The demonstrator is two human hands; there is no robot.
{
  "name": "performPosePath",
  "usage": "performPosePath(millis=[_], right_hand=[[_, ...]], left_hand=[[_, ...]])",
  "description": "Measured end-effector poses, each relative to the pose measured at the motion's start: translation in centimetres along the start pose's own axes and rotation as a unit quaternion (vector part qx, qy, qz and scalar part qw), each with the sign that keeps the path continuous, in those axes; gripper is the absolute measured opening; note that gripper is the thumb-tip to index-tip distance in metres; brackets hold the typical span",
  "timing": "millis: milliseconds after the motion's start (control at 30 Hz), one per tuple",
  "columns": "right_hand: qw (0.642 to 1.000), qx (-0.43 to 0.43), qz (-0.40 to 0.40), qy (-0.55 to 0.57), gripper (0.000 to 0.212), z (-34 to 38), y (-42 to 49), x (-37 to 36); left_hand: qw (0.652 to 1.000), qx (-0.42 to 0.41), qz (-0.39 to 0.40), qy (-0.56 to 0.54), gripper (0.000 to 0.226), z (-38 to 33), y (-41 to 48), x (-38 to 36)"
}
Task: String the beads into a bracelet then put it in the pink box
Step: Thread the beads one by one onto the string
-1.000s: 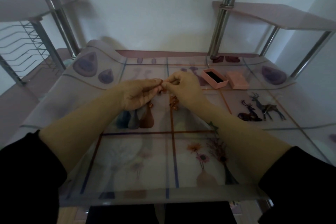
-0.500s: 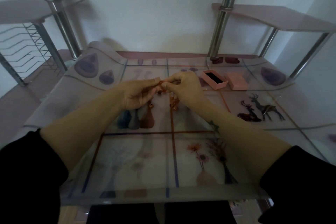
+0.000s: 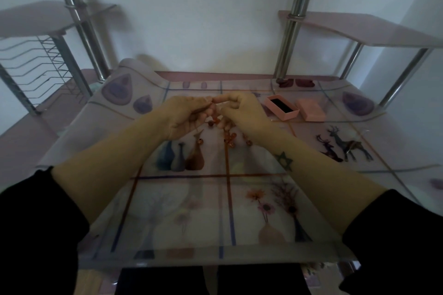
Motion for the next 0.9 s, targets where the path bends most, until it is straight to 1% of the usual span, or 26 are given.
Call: performPosePath(millis=[100, 167, 200, 267, 333, 400, 467, 533, 633, 700, 733, 800, 900], right_hand=[[1.0, -0.015, -0.012, -0.006, 0.011, -0.2, -0.1, 0.2], [0.999, -0.019, -0.016, -0.021, 0.006, -0.3, -0.2, 0.3], [0.999, -0.022, -0.015, -0.028, 0.005, -0.4, -0.3, 0.3], [0.998, -0.031, -0.014, -0.044, 0.005, -0.5, -0.3, 0.2], [0.997, -0.036, -0.018, -0.058, 0.006, -0.6, -0.4, 0.1], [0.997, -0.035, -0.022, -0.066, 0.003, -0.6, -0.4, 0.1], [0.996, -0.035, -0.024, -0.076, 0.003, -0.5, -0.4, 0.0], [0.996, -0.04, -0.026, -0.077, 0.004, -0.5, -0.4, 0.0], [0.996, -0.046, -0.027, -0.077, 0.003, -0.6, -0.4, 0.0], [0.995, -0.044, -0.03, -0.08, 0.005, -0.6, -0.5, 0.1], [0.996, -0.042, -0.032, -0.079, 0.004, -0.7, -0.5, 0.2], [0.996, -0.037, -0.034, -0.072, 0.003, -0.7, -0.6, 0.3], [0.996, -0.033, -0.04, -0.066, 0.004, -0.9, -0.6, 0.5]], left_hand=[[0.999, -0.013, -0.034, 0.029, 0.011, 0.0, -0.1, 0.4], [0.994, -0.025, -0.056, 0.085, 0.01, 0.0, -0.3, 0.7], [0.988, -0.032, -0.067, 0.133, 0.009, 0.0, -0.4, 0.8], [0.961, -0.037, -0.086, 0.259, 0.007, 0.0, -0.7, 1.1], [0.922, -0.016, -0.086, 0.378, 0.008, -0.1, -1.0, 1.1], [0.889, 0.018, -0.067, 0.452, 0.011, -0.1, -1.4, 0.9], [0.868, 0.038, -0.044, 0.494, 0.014, 0.0, -1.6, 0.6], [0.855, 0.047, -0.027, 0.515, 0.017, 0.2, -1.7, 0.3], [0.844, 0.053, -0.031, 0.533, 0.014, 0.6, -1.5, 0.3], [0.85, 0.046, -0.038, 0.523, 0.013, 0.7, -1.4, 0.3], [0.861, 0.04, -0.042, 0.506, 0.013, 0.7, -1.4, 0.3], [0.896, 0.03, -0.056, 0.439, 0.009, 0.7, -1.2, 0.2], [0.959, 0.055, -0.074, 0.268, 0.009, 1.0, -1.0, 0.1]])
Point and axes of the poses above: each hand's wrist, its own y-axis towards the middle knuckle, its own x-axis out of the back of the hand, z = x × y, the point moved 3 cm from there along y, towards the middle knuckle, and after that the axes turned 1 degree about x, right-handed, at the moved point
